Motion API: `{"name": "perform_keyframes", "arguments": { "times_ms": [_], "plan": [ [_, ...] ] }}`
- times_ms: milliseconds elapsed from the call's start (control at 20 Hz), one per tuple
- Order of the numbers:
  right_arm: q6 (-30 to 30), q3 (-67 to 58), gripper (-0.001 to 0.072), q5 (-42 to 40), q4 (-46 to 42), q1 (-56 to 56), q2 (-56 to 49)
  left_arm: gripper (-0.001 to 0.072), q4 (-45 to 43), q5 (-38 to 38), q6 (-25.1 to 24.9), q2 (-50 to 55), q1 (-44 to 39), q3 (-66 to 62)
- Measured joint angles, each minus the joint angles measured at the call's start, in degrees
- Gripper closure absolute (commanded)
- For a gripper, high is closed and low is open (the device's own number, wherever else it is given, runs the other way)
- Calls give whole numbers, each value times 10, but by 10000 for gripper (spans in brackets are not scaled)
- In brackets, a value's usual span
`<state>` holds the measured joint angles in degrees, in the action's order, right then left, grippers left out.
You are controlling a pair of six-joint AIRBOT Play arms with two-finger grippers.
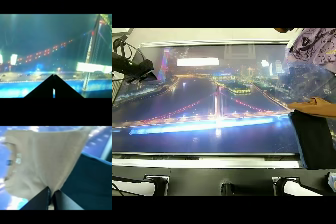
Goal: Fold the clothes and pants, and hang the long-sleeved shirts on hangers.
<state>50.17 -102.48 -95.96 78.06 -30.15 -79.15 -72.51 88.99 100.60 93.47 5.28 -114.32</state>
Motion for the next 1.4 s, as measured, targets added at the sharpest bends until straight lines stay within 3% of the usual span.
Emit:
{"name": "perform_keyframes", "arguments": {
  "times_ms": [200, 700, 1400],
  "plan": [
    [1, 99, 683, -12, -35, 0, 31, 691, 0, 0, -2, 0, 0, 0],
    [-66, 438, 682, 65, -90, 1, 162, 691, 0, 1, -3, 0, 0, 0],
    [-89, 522, 677, 42, -135, 1, 176, 691, 0, 0, -3, 0, 0, 0]
  ]
}}
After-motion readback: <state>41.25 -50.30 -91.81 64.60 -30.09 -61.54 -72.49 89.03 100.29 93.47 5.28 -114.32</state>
